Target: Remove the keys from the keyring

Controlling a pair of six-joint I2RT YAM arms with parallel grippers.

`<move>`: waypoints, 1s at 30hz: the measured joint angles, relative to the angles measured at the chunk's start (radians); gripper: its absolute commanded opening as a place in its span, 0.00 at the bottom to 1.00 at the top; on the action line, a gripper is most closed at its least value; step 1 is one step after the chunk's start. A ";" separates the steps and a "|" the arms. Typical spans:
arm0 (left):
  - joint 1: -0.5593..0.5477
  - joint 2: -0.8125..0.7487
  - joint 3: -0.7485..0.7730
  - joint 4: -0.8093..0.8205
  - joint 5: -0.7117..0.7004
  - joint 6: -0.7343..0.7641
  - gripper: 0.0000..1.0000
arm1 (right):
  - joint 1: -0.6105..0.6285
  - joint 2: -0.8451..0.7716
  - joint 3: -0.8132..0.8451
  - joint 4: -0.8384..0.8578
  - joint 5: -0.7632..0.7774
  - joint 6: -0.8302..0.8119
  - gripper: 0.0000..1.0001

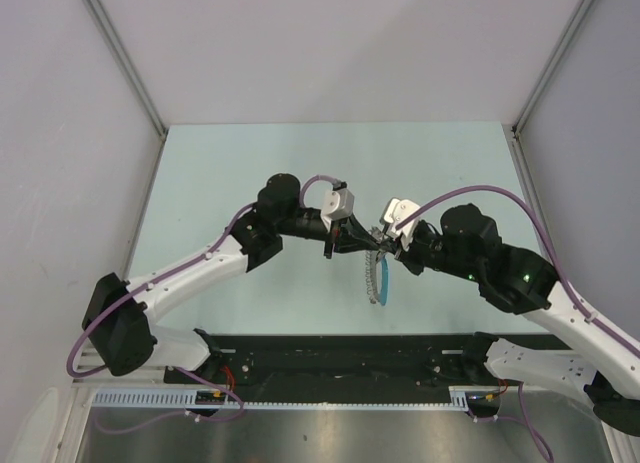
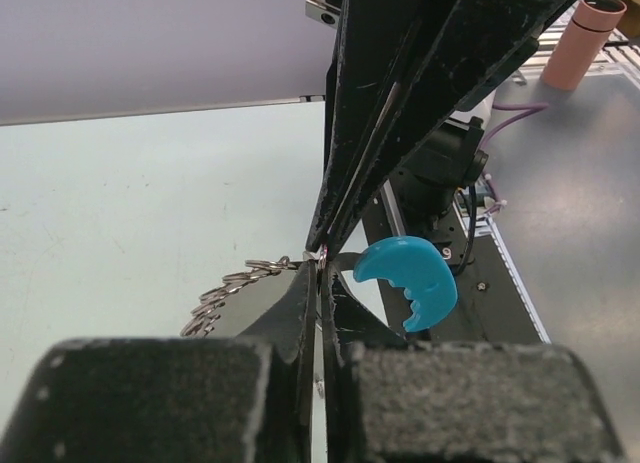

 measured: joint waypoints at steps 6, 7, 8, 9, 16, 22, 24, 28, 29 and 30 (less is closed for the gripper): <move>-0.002 -0.026 -0.084 0.132 -0.006 0.041 0.00 | 0.000 -0.001 -0.004 0.003 -0.009 0.001 0.14; -0.002 -0.032 -0.100 0.152 -0.005 0.061 0.00 | 0.000 -0.002 -0.010 0.004 -0.013 0.001 0.26; -0.003 -0.035 -0.112 0.167 0.000 0.089 0.00 | 0.002 -0.003 -0.014 0.006 -0.016 0.003 0.30; -0.003 -0.035 -0.119 0.171 0.003 0.117 0.00 | 0.002 -0.008 -0.025 0.021 -0.018 0.005 0.34; -0.003 -0.051 -0.181 0.180 0.001 0.376 0.00 | -0.040 -0.171 -0.179 0.146 -0.008 0.055 0.52; 0.003 -0.094 -0.189 0.165 0.018 0.531 0.00 | -0.124 -0.377 -0.331 0.297 -0.015 0.151 0.50; 0.010 -0.103 -0.189 0.175 0.042 0.543 0.00 | -0.134 -0.386 -0.362 0.338 -0.020 0.164 0.49; 0.033 -0.105 -0.198 0.243 0.101 0.519 0.00 | -0.139 -0.378 -0.422 0.380 -0.024 0.177 0.48; 0.036 -0.105 -0.198 0.256 0.113 0.513 0.00 | -0.140 -0.378 -0.436 0.397 -0.029 0.179 0.48; 0.038 -0.105 -0.198 0.265 0.117 0.509 0.00 | -0.140 -0.378 -0.450 0.416 -0.035 0.182 0.48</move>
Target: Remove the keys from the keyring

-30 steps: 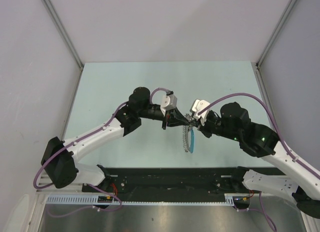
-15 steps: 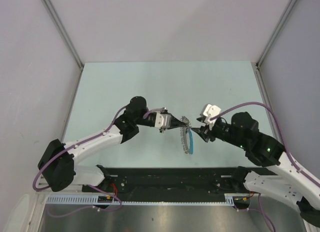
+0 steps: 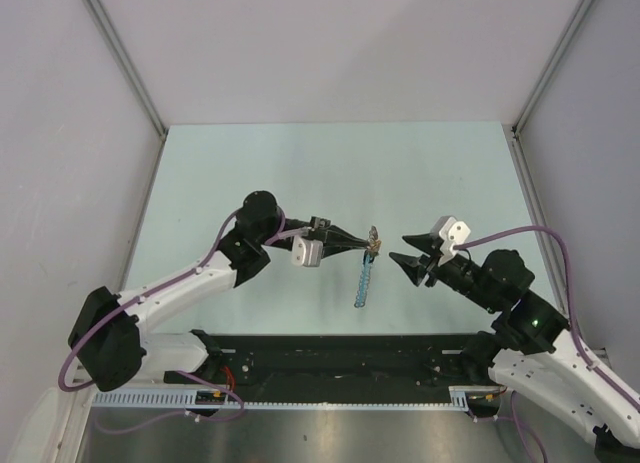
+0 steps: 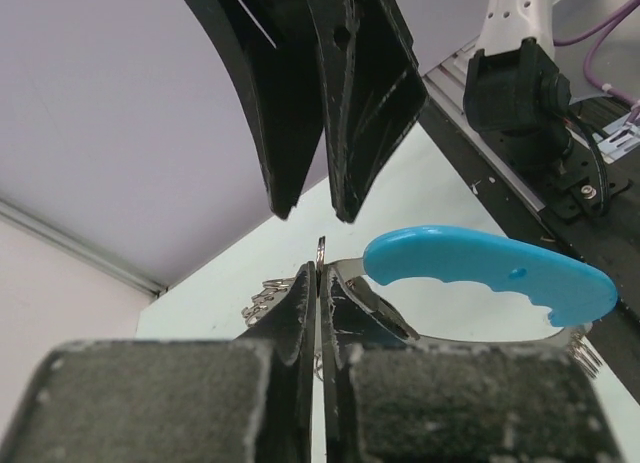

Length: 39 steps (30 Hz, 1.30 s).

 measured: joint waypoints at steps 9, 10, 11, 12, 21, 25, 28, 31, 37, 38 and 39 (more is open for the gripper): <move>0.002 -0.034 -0.004 0.014 0.036 -0.007 0.00 | 0.000 -0.002 -0.103 0.189 -0.189 0.011 0.46; 0.002 -0.040 -0.005 0.011 0.040 -0.007 0.00 | 0.000 -0.003 -0.111 0.206 -0.205 0.011 0.45; 0.002 -0.047 -0.005 0.007 0.042 -0.007 0.00 | 0.000 -0.003 -0.120 0.226 -0.223 0.011 0.45; 0.002 -0.055 -0.005 0.005 0.044 -0.006 0.00 | 0.000 -0.002 -0.127 0.243 -0.239 0.011 0.45; 0.002 -0.093 -0.005 -0.035 0.064 0.019 0.00 | -0.001 0.045 -0.133 0.342 -0.316 0.011 0.45; 0.002 -0.095 -0.005 -0.055 0.070 0.029 0.00 | -0.001 0.056 -0.133 0.369 -0.344 0.011 0.44; 0.002 -0.095 -0.005 -0.071 0.070 0.038 0.00 | -0.001 0.064 -0.133 0.386 -0.362 0.011 0.42; 0.002 -0.095 -0.005 -0.081 0.071 0.041 0.00 | -0.001 0.073 -0.133 0.393 -0.378 0.012 0.40; 0.002 -0.095 -0.004 -0.092 0.072 0.048 0.00 | -0.001 0.094 -0.133 0.390 -0.402 0.018 0.38; 0.002 -0.095 -0.004 -0.093 0.073 0.048 0.00 | -0.001 0.095 -0.133 0.389 -0.403 0.018 0.38; 0.002 -0.095 -0.004 -0.096 0.074 0.048 0.00 | -0.001 0.096 -0.133 0.388 -0.403 0.019 0.38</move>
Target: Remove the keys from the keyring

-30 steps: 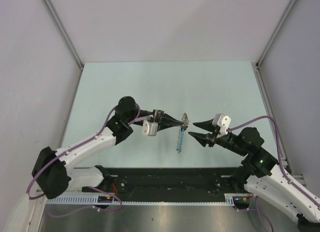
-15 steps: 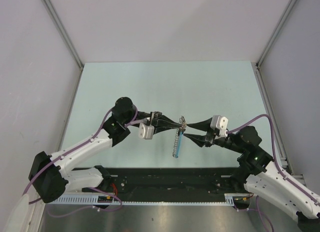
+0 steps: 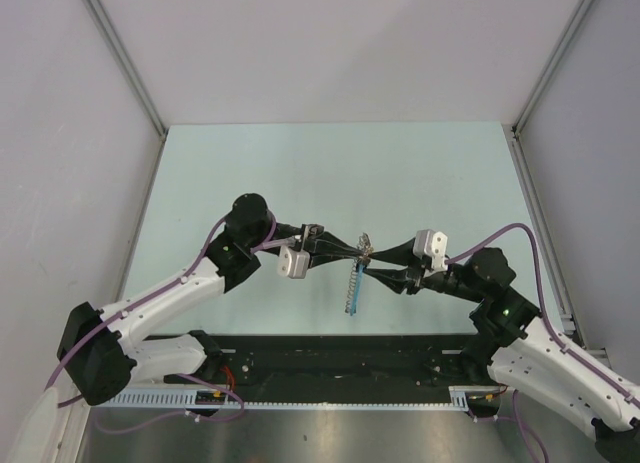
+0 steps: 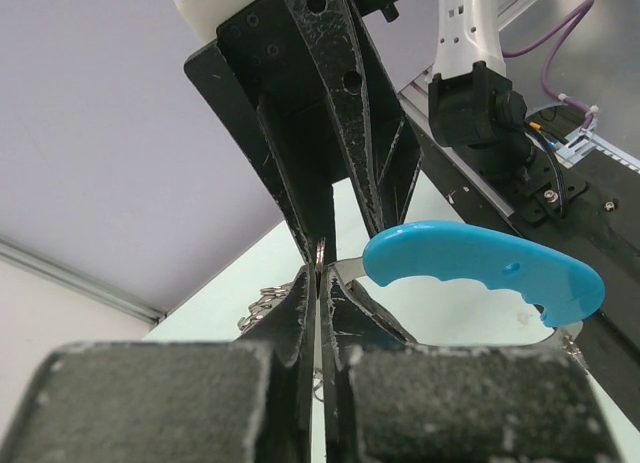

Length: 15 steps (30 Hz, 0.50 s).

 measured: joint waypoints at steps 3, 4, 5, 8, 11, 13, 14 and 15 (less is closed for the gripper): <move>0.000 0.000 0.000 -0.005 0.001 0.001 0.00 | 0.000 0.000 -0.007 0.001 0.000 0.007 0.38; 0.000 0.000 0.000 -0.005 0.001 0.001 0.00 | 0.000 0.000 -0.010 0.002 -0.001 0.010 0.38; 0.000 0.000 0.000 -0.005 0.002 0.002 0.00 | 0.000 0.001 -0.013 0.005 -0.003 0.012 0.38; 0.000 0.000 0.000 -0.005 0.002 0.007 0.00 | 0.000 0.006 -0.020 0.012 -0.013 0.022 0.38; 0.000 -0.001 0.001 -0.012 0.003 0.008 0.00 | 0.002 0.013 -0.023 0.023 -0.021 0.037 0.38; 0.000 -0.001 0.003 -0.018 0.002 0.009 0.00 | 0.006 0.018 -0.024 0.031 -0.024 0.038 0.37; 0.000 -0.001 0.004 -0.021 0.002 0.010 0.00 | 0.011 0.022 -0.025 0.036 -0.025 0.040 0.36; 0.000 -0.001 0.005 -0.025 0.002 0.014 0.00 | 0.014 0.024 -0.027 0.042 -0.026 0.040 0.35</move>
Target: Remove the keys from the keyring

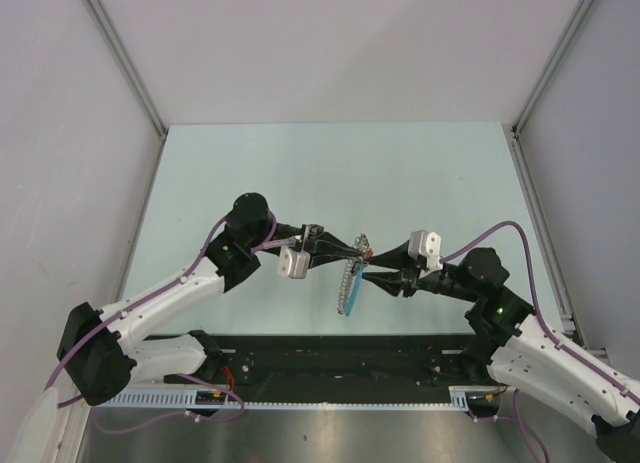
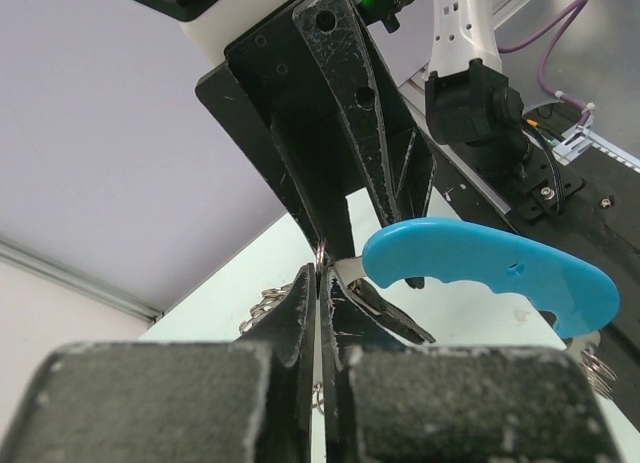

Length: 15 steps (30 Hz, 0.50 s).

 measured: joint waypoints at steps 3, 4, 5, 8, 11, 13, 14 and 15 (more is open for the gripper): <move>0.000 0.000 0.002 -0.005 0.000 0.002 0.00 | 0.008 0.009 -0.005 0.013 0.000 0.003 0.32; 0.000 0.000 0.003 -0.008 0.000 0.004 0.00 | 0.009 0.011 -0.006 0.016 0.000 0.003 0.31; 0.000 0.000 0.005 -0.011 0.000 0.006 0.00 | 0.010 0.013 -0.006 0.017 0.000 0.004 0.24; 0.000 0.000 0.008 -0.023 0.000 0.012 0.00 | 0.014 0.014 -0.007 0.017 0.005 0.005 0.09; 0.000 -0.002 0.013 -0.036 0.003 0.021 0.00 | 0.014 0.014 -0.007 0.014 0.040 0.009 0.06; 0.000 -0.002 0.018 -0.048 0.001 0.030 0.00 | 0.016 0.010 -0.008 0.012 0.063 0.015 0.03; 0.000 -0.002 0.021 -0.053 0.001 0.033 0.00 | 0.016 0.007 -0.008 0.010 0.073 0.018 0.00; 0.000 -0.002 0.023 -0.058 0.000 0.037 0.00 | 0.019 0.004 -0.008 0.008 0.083 0.019 0.00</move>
